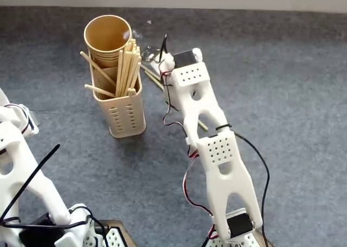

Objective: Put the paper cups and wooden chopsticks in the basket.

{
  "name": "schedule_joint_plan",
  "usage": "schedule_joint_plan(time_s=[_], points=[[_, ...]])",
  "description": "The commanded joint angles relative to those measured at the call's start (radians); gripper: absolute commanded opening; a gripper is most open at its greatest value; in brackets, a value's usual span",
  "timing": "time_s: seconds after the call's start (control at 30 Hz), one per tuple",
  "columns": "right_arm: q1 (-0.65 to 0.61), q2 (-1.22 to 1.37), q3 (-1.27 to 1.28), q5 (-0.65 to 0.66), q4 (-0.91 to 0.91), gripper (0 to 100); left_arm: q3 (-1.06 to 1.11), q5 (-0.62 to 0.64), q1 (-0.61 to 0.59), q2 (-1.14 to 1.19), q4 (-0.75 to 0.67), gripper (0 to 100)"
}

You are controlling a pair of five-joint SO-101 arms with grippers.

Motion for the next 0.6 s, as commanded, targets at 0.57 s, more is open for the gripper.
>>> schedule_joint_plan(time_s=[0.57], points=[[-0.013,0.206,-0.101,0.014,-0.054,0.0,-0.008,-0.005,0.018,-0.024,0.003,21]])
